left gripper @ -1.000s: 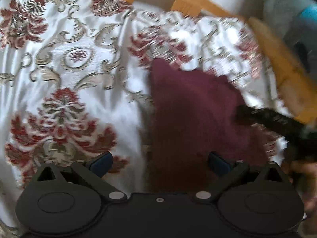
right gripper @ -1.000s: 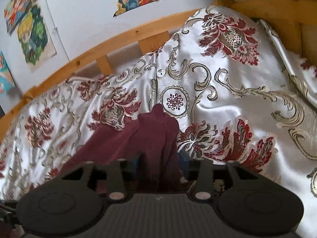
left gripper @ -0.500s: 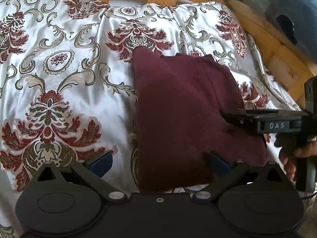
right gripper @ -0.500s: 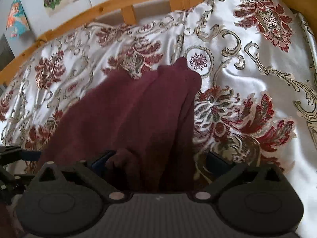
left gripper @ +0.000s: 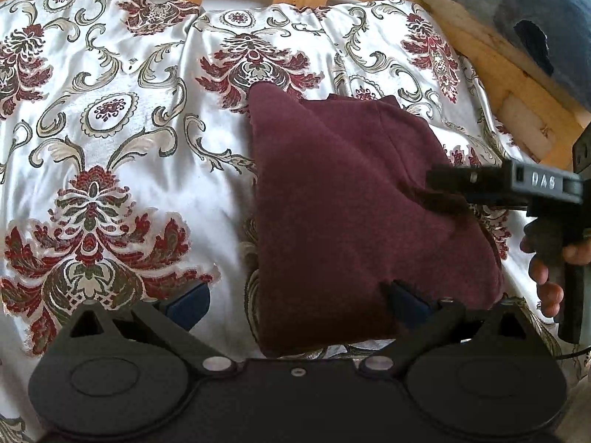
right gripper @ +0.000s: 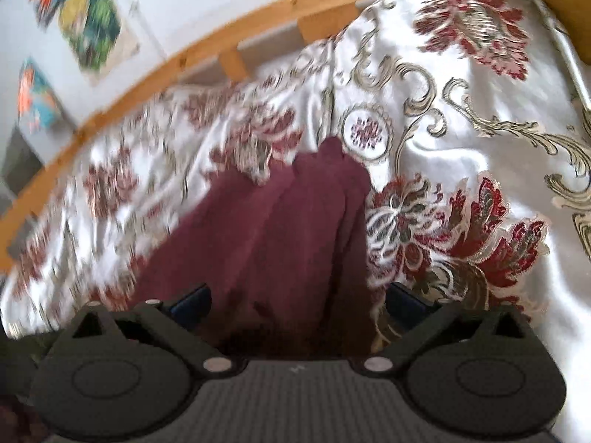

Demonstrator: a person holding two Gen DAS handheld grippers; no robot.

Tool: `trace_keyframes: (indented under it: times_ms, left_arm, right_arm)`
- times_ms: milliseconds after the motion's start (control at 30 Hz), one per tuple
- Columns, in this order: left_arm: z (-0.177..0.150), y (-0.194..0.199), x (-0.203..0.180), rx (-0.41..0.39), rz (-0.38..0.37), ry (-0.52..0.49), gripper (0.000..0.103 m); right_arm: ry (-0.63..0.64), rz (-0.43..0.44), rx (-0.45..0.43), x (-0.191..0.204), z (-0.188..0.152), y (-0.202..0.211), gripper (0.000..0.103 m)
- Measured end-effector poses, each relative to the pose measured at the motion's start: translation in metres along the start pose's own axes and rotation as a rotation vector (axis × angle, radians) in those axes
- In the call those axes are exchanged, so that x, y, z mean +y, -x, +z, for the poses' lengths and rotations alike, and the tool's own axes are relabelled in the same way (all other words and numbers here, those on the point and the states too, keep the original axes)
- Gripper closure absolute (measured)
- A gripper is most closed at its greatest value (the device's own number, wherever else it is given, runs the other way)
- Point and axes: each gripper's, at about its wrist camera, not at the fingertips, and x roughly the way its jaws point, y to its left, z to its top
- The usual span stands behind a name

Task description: Fold small clothes

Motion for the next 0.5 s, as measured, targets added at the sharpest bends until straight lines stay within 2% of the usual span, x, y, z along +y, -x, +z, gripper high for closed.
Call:
trace_keyframes:
  times_ms: [100, 167, 200, 267, 333, 433, 500]
  left_arm:
    - [0.000, 0.001, 0.001, 0.002, -0.003, -0.005, 0.001]
    - [-0.001, 0.002, 0.001, 0.000, -0.003, -0.007, 0.001]
    - [-0.001, 0.002, 0.001, -0.001, -0.003, -0.008, 0.001]
    - [-0.001, 0.001, 0.000, -0.002, -0.001, -0.010, 0.001]
    - [-0.001, 0.001, -0.001, -0.002, -0.001, -0.012, 0.001]
    - [-0.001, 0.000, -0.003, 0.000, -0.003, -0.010, 0.001]
    - [-0.002, 0.000, -0.004, -0.004, -0.006, -0.017, 0.001]
  right_arm:
    - [0.002, 0.001, -0.031, 0.002, 0.002, 0.006, 0.009]
    - [-0.009, -0.020, -0.049, 0.002, 0.004, 0.010, 0.024]
    - [-0.027, -0.022, -0.055, 0.001, 0.006, 0.010, 0.029]
    - [-0.076, -0.025, -0.060, -0.005, 0.006, 0.008, 0.061]
    - [-0.103, -0.044, -0.048, -0.011, 0.004, 0.004, 0.083]
    - [-0.103, -0.044, -0.052, -0.012, 0.001, 0.002, 0.091]
    - [-0.048, -0.077, -0.071, -0.006, 0.003, 0.007, 0.093]
